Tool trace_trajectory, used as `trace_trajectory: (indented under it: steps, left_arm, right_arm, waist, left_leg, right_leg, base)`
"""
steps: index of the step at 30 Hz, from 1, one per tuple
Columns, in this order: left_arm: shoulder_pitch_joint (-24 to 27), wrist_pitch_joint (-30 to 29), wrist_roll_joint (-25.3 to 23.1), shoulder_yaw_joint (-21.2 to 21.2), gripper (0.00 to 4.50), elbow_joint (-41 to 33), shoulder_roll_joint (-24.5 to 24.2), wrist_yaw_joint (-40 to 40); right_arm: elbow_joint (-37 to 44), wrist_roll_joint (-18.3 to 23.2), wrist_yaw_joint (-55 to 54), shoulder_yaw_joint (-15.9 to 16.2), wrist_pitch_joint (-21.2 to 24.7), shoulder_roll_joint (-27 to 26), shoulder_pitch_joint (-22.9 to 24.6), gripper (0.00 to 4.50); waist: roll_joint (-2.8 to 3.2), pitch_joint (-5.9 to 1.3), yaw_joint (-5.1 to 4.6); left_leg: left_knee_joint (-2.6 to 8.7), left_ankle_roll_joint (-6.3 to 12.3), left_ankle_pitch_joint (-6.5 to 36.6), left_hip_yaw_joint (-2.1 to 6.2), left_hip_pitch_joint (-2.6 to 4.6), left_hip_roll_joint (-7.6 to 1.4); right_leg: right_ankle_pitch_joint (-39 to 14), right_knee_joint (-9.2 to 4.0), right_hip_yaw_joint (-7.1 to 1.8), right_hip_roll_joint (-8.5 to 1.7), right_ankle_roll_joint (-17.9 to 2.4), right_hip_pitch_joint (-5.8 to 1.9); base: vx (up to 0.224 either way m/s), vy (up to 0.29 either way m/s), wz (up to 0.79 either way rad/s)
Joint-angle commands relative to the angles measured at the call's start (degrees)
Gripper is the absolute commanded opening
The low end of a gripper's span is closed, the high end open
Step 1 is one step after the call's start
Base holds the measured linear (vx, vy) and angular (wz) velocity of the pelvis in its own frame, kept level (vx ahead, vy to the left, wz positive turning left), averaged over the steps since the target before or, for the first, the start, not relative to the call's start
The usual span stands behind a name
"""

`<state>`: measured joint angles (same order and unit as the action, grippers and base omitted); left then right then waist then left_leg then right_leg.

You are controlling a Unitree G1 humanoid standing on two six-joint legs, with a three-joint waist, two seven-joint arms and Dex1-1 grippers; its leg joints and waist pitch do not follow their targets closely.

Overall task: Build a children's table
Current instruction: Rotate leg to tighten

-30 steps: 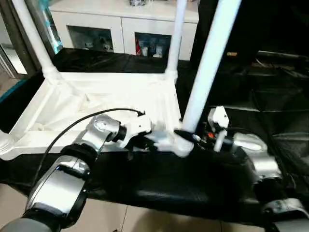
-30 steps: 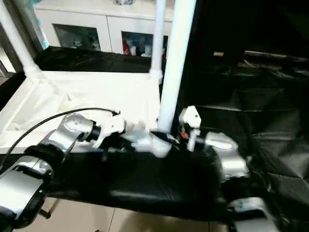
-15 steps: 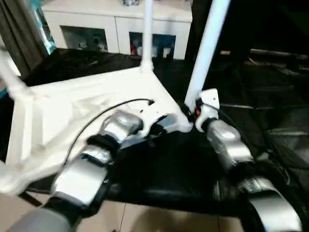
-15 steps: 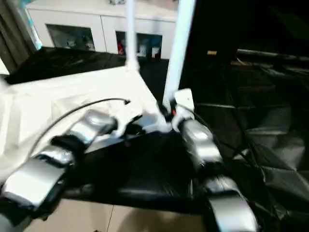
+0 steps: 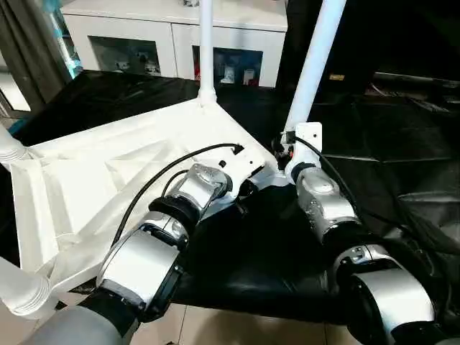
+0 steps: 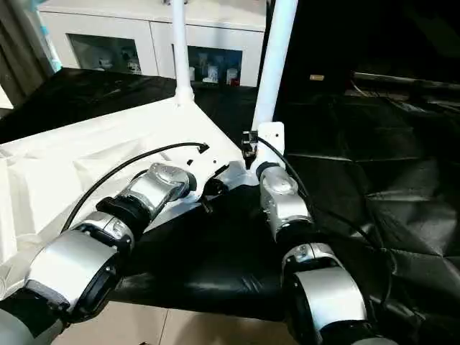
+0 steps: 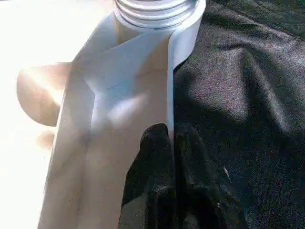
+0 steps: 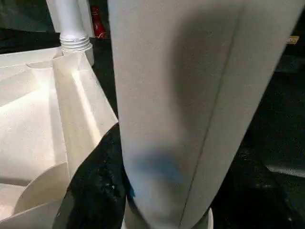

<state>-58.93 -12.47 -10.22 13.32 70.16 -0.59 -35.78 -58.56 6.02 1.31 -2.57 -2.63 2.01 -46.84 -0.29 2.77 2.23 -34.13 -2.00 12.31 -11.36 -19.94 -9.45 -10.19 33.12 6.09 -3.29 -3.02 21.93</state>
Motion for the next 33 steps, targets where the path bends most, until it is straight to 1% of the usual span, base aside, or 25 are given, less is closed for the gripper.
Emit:
trace_trajectory:
  steps: [1, 2, 3, 5, 6, 9, 10, 12, 14, 15, 16, 17, 18, 19, 20, 21, 23, 24, 25, 26, 27, 28, 29, 31, 33]
  left_arm:
    - [-1.99, -0.11, -0.83, -0.56, 0.0, -0.1, -0.48, 3.11]
    - [-1.99, -0.05, -0.81, -0.54, 0.0, -0.1, -0.54, 3.04]
    - [-1.97, 0.17, -0.75, -0.54, 0.0, -0.1, -0.59, 2.89]
    - [-1.96, 0.36, -0.71, -0.54, 0.0, -0.11, -0.64, 2.73]
    - [-1.93, 0.64, -0.66, -0.53, 0.0, -0.18, -0.77, 2.39]
    - [-1.68, 1.94, -0.37, -0.75, 0.0, -0.55, -1.11, 1.64]
    - [-1.67, 2.01, -0.35, -0.78, 0.0, -0.57, -1.13, 1.61]
    - [-1.23, 3.99, 0.23, -1.13, 0.0, -1.44, -1.56, 0.14]
    - [-0.22, 7.7, 0.95, -1.05, 0.0, -3.11, -2.24, -3.72]
    - [0.0, 8.31, 1.16, -1.09, 0.0, -3.41, -2.34, -4.55]
    - [0.33, 8.65, 1.3, -1.01, 0.0, -3.83, -2.65, -5.57]
    - [0.95, 9.12, 1.65, -0.93, 0.0, -4.56, -3.23, -7.63]
    - [0.95, 9.12, 1.65, -0.93, 0.0, -4.56, -3.23, -7.63]
    - [2.2, 11.64, 2.12, -0.44, 0.0, -6.01, -4.37, -11.8]
    - [2.92, 12.78, 2.49, -0.17, 0.0, -6.87, -5.1, -14.31]
    - [3.36, 13.45, 2.71, 0.01, 0.0, -7.38, -5.55, -15.84]
    - [4.72, 16.63, 3.91, 0.21, 0.0, -9.08, -6.52, -21.11]
    - [5.25, 17.02, 4.26, 0.33, 0.0, -9.73, -7.0, -23.2]
    - [5.46, 16.78, 4.34, 0.39, 0.0, -9.99, -7.24, -24.02]
    - [6.0, 17.49, 4.56, 0.67, 0.0, -10.67, -7.71, -25.96]
    - [6.0, 17.49, 4.56, 0.67, 0.0, -10.67, -7.71, -25.96]
    - [6.82, 18.4, 4.96, 1.01, 0.0, -11.65, -8.41, -28.56]
    - [8.29, 19.4, 6.21, 1.41, 0.0, -13.53, -9.59, -33.62]
    - [9.61, 19.49, 7.47, 1.54, 0.0, -15.43, -10.68, -38.23]
    - [10.21, 19.54, 7.96, 1.29, 0.0, -16.37, -11.13, -40.34]
  right_arm:
    - [-6.59, -0.33, 1.45, 0.23, 4.39, -2.3, 3.43, 1.88]
    - [-6.52, -0.19, 2.2, 0.13, 4.19, -2.41, 3.31, 1.88]
    - [-6.41, -0.34, 2.57, 0.25, 3.95, -2.4, 3.17, 2.23]
    - [-6.3, -0.51, 2.7, 0.37, 3.7, -2.37, 3.05, 2.23]
    - [-6.12, -0.41, 2.96, 0.23, 2.98, -2.33, 2.81, 2.47]
    - [-5.65, 0.2, 4.7, -0.25, 1.79, -2.01, 2.06, 2.64]
    - [-5.6, 0.22, 4.81, -0.26, 1.72, -1.98, 2.03, 2.73]
    - [-3.47, 1.81, 9.08, -1.03, 0.79, -1.66, 1.88, 2.96]
    - [0.95, 3.02, 16.09, -0.47, 0.05, -0.39, 3.06, 3.1]
    - [1.79, 3.26, 17.37, -0.35, -0.02, -0.13, 3.33, 3.28]
    - [3.17, 3.55, 19.04, -0.05, 0.13, 0.46, 3.89, 3.28]
    - [5.79, 3.97, 22.32, 0.8, 1.11, 1.74, 5.05, 3.35]
    - [5.79, 3.97, 22.32, 0.8, 1.11, 1.74, 5.05, 3.35]
    - [10.57, 4.96, 28.68, 2.22, 3.27, 4.11, 7.32, 3.47]
    - [14.05, 5.51, 32.87, 3.36, 4.54, 5.95, 9.08, 3.6]
    - [16.26, 5.86, 35.49, 4.08, 5.28, 7.12, 10.21, 3.6]
    - [22.53, 7.02, 42.76, 6.25, 7.28, 10.72, 13.59, 3.6]
    - [25.6, 7.47, 46.25, 7.38, 7.84, 12.82, 15.34, 3.6]
    - [27.08, 7.63, 47.91, 7.96, 7.98, 13.91, 16.19, 3.6]
    - [29.29, 8.05, 50.46, 8.72, 8.43, 15.69, 17.46, 3.6]
    - [29.29, 8.05, 50.46, 8.72, 8.43, 15.69, 17.46, 3.6]
    - [31.97, 8.49, 53.45, 9.52, 8.94, 18.07, 19.02, 3.6]
    - [35.47, 9.03, 57.45, 10.1, 9.91, 21.39, 21.01, 3.6]
    - [38.83, 9.41, 60.92, 10.69, 11.24, 24.38, 22.84, 3.6]
    - [41.34, 9.2, 62.81, 11.01, 12.27, 26.12, 24.15, 3.6]
  waist:
    - [0.21, -2.92, 0.21]
    - [0.2, -2.92, 0.2]
    - [0.22, -2.9, 0.19]
    - [0.17, -2.88, 0.17]
    - [0.22, -2.87, 0.16]
    - [0.28, -2.97, 0.09]
    - [0.16, -3.12, 0.13]
    - [0.29, -3.06, 0.1]
    - [0.25, -3.29, 0.19]
    - [0.05, -3.45, 0.32]
    - [0.1, -3.65, 0.35]
    - [0.16, -4.14, 0.37]
    - [0.19, -4.27, 0.55]
    - [0.18, -4.33, 0.55]
    - [0.06, -4.14, 0.93]
    - [0.08, -4.11, 1.32]
    - [0.13, -3.9, 2.1]
    - [0.32, -3.93, 2.25]
    - [0.2, -3.84, 2.57]
    - [0.38, -3.67, 3.1]
    - [0.38, -3.56, 3.21]
    - [0.38, -3.44, 3.53]
    - [0.48, -3.26, 3.74]
    - [0.46, -3.16, 4.11]
    - [0.56, -3.31, 4.54]
  left_leg:
    - [4.58, 2.97, 11.08, 2.46, 0.51, -4.83]
    - [4.58, 3.0, 11.23, 2.47, 0.47, -4.82]
    - [4.59, 3.03, 11.29, 2.46, 0.49, -4.83]
    - [4.59, 3.05, 11.3, 2.48, 0.42, -4.8]
    - [4.59, 3.1, 11.32, 2.47, 0.39, -4.79]
    - [4.54, 3.21, 11.19, 2.51, 0.34, -4.8]
    - [4.47, 3.35, 10.18, 2.53, 0.17, -4.79]
    - [4.46, 4.14, 9.68, 2.46, 0.14, -4.86]
    - [4.23, 5.14, 8.05, 2.35, -0.07, -4.73]
    - [4.02, 6.65, 6.19, 2.31, -0.4, -4.69]
    - [3.97, 7.27, 4.76, 2.37, -0.43, -4.76]
    - [3.49, 9.48, 0.67, 2.33, -0.54, -4.74]
    - [3.33, 10.46, -0.55, 2.31, -0.51, -4.8]
    - [3.08, 12.35, -2.87, 2.32, -0.81, -4.81]
    - [2.89, 14.46, -3.11, 2.2, -0.72, -4.66]
    - [2.83, 15.08, -2.52, 2.15, -0.69, -4.88]
    - [2.85, 14.52, -0.99, 1.97, -0.73, -5.09]
    - [2.88, 14.04, -0.34, 1.97, -0.64, -5.14]
    - [2.9, 12.98, 0.94, 1.88, -0.59, -5.23]
    - [3.01, 11.6, 1.81, 1.88, -0.46, -5.26]
    - [3.04, 11.01, 2.61, 1.76, -0.51, -5.25]
    - [3.2, 9.38, 3.77, 1.84, -0.38, -5.26]
    - [3.23, 8.56, 4.79, 1.74, -0.39, -5.11]
    - [3.35, 7.89, 5.86, 1.69, -0.32, -5.12]
    - [3.37, 7.6, 5.36, 1.75, -0.18, -5.27]
  right_leg:
    - [-16.21, -4.64, -4.36, -7.37, -11.44, -2.28]
    - [-16.31, -4.62, -4.38, -7.43, -11.41, -2.35]
    - [-16.37, -4.65, -4.39, -7.44, -11.43, -2.3]
    - [-16.66, -4.67, -4.4, -7.46, -11.35, -2.33]
    - [-16.88, -4.72, -4.39, -7.46, -11.28, -2.32]
    - [-16.36, -4.68, -4.42, -7.48, -11.58, -2.35]
    - [-14.65, -4.35, -4.41, -7.48, -11.84, -2.56]
    - [-13.4, -4.27, -4.39, -7.5, -12.35, -2.52]
    - [-10.51, -3.92, -4.39, -7.47, -12.9, -2.81]
    - [-7.14, -3.45, -4.4, -7.48, -13.2, -3.08]
    - [-4.97, -3.08, -4.39, -7.53, -13.6, -3.2]
    - [2.32, -1.98, -4.29, -7.32, -14.99, -3.12]
    - [4.68, -1.7, -4.25, -7.38, -15.45, -3.08]
    - [8.8, -1.12, -4.22, -7.39, -16.29, -3.0]
    - [10.23, -1.24, -4.04, -7.21, -16.12, -2.98]
    - [9.63, -1.26, -4.03, -7.36, -15.65, -2.92]
    - [6.01, -1.61, -3.79, -7.12, -14.45, -2.9]
    - [4.66, -1.71, -3.77, -7.11, -14.13, -2.87]
    - [1.65, -2.03, -3.78, -7.15, -13.5, -2.78]
    - [-1.69, -2.4, -3.8, -7.09, -12.9, -2.67]
    - [-3.38, -2.57, -3.89, -7.09, -12.57, -2.52]
    - [-6.81, -2.97, -3.92, -7.13, -11.86, -2.53]
    - [-9.1, -3.27, -3.99, -7.02, -11.12, -2.55]
    - [-11.48, -3.5, -4.08, -6.98, -10.18, -2.49]
    - [-11.61, -3.35, -4.1, -7.02, -9.67, -2.31]
  base:
    - [0.0, 0.0, 0.0]
    - [0.0, 0.0, 0.0]
    - [0.0, 0.0, 0.0]
    - [0.0, 0.0, 0.0]
    - [0.0, 0.0, 0.0]
    - [0.0, 0.0, 0.0]
    - [0.0, 0.0, 0.0]
    - [0.0, 0.0, 0.0]
    - [0.0, 0.0, 0.0]
    - [0.0, 0.0, 0.0]
    - [0.0, 0.0, 0.0]
    - [0.0, 0.0, 0.0]
    - [0.0, 0.0, 0.0]
    - [0.0, 0.0, 0.0]
    - [0.0, 0.0, 0.0]
    - [0.0, 0.0, 0.0]
    - [0.0, 0.0, 0.0]
    - [0.0, 0.0, 0.0]
    - [0.0, 0.0, 0.0]
    - [0.0, 0.0, 0.0]
    - [0.0, 0.0, 0.0]
    - [0.0, 0.0, 0.0]
    - [0.0, 0.0, 0.0]
    - [0.0, 0.0, 0.0]
    - [0.0, 0.0, 0.0]
